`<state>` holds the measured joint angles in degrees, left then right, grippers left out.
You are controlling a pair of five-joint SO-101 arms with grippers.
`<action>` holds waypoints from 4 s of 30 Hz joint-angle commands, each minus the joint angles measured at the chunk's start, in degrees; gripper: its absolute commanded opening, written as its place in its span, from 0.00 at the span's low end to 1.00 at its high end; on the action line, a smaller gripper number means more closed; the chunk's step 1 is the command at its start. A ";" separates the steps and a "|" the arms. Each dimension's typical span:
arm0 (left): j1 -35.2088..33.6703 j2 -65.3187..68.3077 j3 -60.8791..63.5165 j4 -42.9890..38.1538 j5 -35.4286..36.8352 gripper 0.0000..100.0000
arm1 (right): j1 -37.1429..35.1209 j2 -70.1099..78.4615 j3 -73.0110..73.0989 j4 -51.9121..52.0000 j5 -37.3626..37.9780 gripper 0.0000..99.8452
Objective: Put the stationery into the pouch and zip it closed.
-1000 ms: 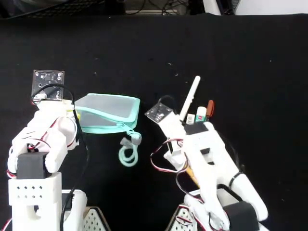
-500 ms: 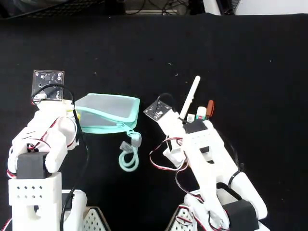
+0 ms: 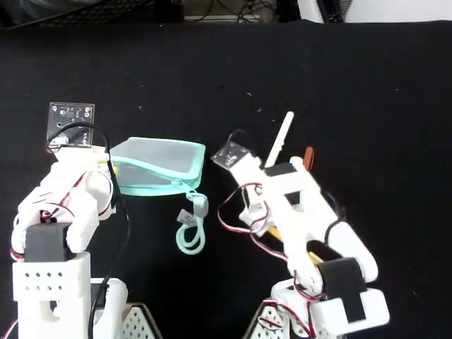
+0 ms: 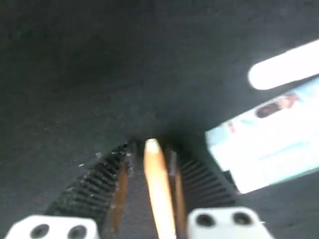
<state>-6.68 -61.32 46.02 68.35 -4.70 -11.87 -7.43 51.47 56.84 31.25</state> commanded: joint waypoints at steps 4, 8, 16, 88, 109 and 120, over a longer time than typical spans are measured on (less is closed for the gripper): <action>-0.22 0.18 -0.22 -1.05 0.62 0.03 | 1.14 0.57 -0.40 -1.93 0.53 0.01; -0.22 0.18 -0.22 -1.05 0.62 0.03 | 1.05 -6.11 0.66 -0.09 0.35 0.01; -0.22 0.18 -0.04 -1.05 0.62 0.03 | 0.79 -22.81 1.36 9.32 0.09 0.02; -0.31 0.18 0.04 -0.97 0.62 0.03 | -25.93 -71.16 -18.77 -3.08 -22.86 0.01; -0.22 0.18 0.04 -0.97 0.62 0.03 | -41.14 -59.74 -9.36 -34.37 -22.77 0.01; -0.22 0.18 0.04 -0.97 0.70 0.03 | -41.14 -61.05 -19.12 -26.29 -22.95 0.01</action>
<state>-6.68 -61.32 46.02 68.35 -4.70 -52.31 -67.56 37.93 26.86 8.84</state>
